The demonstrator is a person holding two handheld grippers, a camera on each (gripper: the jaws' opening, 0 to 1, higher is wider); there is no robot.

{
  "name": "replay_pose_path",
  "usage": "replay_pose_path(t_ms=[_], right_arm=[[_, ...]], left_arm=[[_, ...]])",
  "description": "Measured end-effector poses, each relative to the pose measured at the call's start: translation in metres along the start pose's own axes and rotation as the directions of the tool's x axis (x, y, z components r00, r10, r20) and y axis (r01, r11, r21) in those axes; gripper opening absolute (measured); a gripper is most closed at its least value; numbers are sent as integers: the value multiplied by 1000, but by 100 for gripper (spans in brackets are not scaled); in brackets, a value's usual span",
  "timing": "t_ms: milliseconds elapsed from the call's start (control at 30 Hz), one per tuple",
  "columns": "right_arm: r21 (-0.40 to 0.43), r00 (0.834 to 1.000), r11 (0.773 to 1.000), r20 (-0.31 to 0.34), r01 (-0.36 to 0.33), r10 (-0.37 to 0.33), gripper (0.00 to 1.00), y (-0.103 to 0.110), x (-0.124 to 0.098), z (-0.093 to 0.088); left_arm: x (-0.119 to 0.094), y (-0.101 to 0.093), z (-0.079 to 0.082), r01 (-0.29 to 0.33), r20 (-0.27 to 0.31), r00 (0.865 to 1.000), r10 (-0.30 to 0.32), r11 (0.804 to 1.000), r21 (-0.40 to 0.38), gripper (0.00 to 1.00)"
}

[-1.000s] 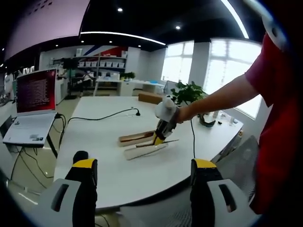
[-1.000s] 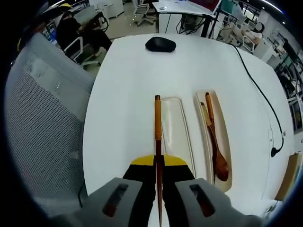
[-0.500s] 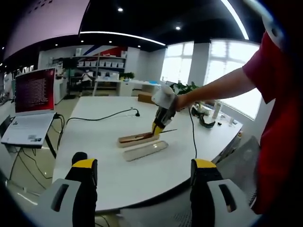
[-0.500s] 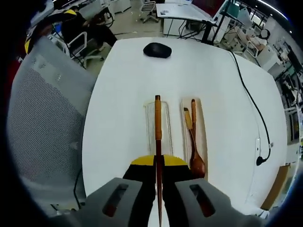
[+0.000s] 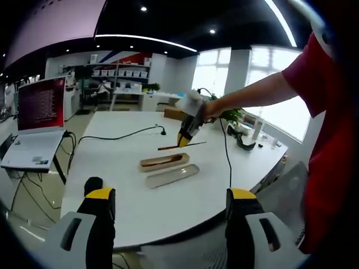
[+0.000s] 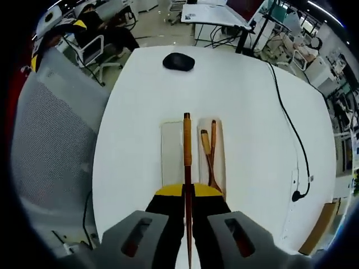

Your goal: Arrange the utensils inside the cutlery case until each visible utensil rests in its matching compartment.

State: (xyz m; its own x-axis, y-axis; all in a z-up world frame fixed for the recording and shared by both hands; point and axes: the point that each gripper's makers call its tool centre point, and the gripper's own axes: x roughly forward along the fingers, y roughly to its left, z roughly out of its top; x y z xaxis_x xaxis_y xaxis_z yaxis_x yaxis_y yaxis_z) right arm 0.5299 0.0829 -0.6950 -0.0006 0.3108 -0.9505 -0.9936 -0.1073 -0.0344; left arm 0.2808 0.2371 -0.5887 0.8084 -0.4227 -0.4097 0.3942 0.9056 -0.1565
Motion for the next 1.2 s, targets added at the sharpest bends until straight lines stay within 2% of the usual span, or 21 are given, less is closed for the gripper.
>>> replay_pose_path(t_ms=[133,267,567,733,967,1033,1133,1200], right_arm=[[22,1000,1000,18,0,-1,0,-2,7,3],[11,1000,1000,-14,-14,14,0,-1,20,-1],[25,1000,1000,-9,-17,17,0,-13,37,-4],[56,998,998,55,-1,-2,0,-27,45,8],[42,997,999,76,-12,8,0,-29,57,18],[6,998,1000,70,-3,3,0,-34,60,19],[12,996,1000,86,-1,0,0,-39,64,23],[20,993,1000,118,-7,5,0,-39,68,26]], left_arm=[[0,0,-1,-3,-5,1000,3,1000,-1,83],[-1,0,-3,-7,-13,1000,7,1000,-6,83],[3,-3,-10,-6,-39,999,5,1000,-18,83],[4,-2,-10,-14,-47,999,13,1000,-18,83],[1,2,-15,-31,-60,998,29,999,-26,83],[1,3,-17,-35,-59,998,33,999,-31,83],[2,5,-20,-38,-68,997,36,999,-37,83],[2,5,-21,-36,-66,997,34,999,-40,83]])
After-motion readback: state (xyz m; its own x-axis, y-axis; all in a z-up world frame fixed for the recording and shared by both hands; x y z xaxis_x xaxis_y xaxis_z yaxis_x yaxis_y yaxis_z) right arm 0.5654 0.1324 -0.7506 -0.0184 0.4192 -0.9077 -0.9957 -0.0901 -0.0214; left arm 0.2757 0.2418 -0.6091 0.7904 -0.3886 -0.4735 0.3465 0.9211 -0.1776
